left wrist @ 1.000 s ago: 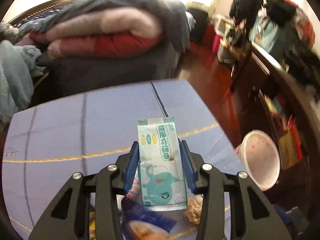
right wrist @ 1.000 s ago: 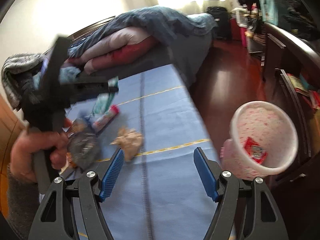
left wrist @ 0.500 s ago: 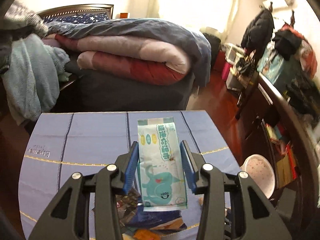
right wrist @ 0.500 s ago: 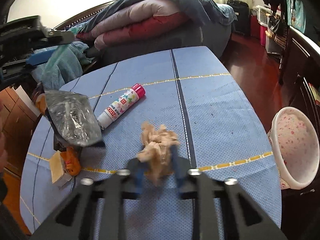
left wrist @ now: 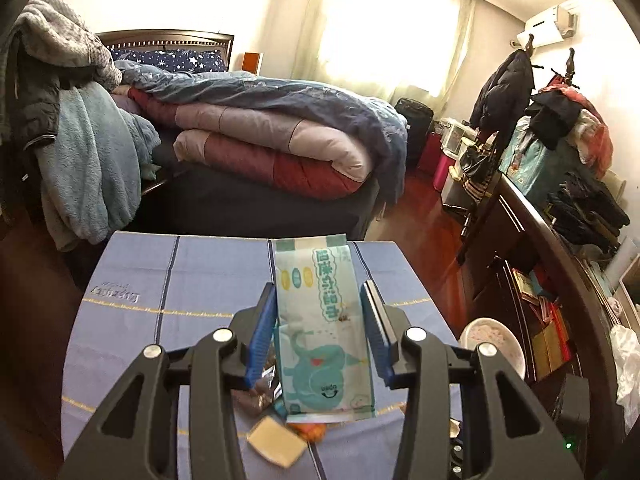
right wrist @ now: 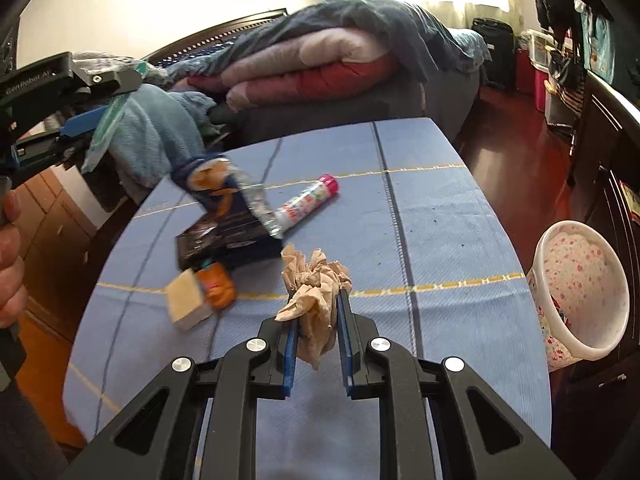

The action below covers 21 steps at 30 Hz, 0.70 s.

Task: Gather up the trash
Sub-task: 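Carry the wet-wipe pack and tissue over the wastebasket with both tools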

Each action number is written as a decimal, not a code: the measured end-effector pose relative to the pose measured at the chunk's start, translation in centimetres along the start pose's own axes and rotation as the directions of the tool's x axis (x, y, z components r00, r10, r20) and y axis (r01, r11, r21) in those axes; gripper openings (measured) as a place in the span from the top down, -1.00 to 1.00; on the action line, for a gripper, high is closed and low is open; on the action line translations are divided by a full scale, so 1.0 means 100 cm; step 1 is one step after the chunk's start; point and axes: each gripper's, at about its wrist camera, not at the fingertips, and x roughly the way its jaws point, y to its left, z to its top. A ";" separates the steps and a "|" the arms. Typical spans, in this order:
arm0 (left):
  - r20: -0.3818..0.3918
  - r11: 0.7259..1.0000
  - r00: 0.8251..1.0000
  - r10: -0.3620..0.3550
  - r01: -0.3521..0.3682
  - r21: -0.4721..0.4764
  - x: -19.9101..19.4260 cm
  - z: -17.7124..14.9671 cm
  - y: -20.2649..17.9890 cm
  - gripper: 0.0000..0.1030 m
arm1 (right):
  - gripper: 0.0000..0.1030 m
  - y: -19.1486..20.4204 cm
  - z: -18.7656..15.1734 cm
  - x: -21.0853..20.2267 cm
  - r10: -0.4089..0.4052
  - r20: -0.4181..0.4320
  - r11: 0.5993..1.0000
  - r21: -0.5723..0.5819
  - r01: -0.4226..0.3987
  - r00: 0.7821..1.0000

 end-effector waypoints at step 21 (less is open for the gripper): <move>0.062 0.999 0.998 -0.003 0.000 0.053 -0.086 -0.037 -0.023 0.16 | 0.65 0.013 -0.017 -0.069 0.033 0.073 0.999 -0.024 -0.032 0.997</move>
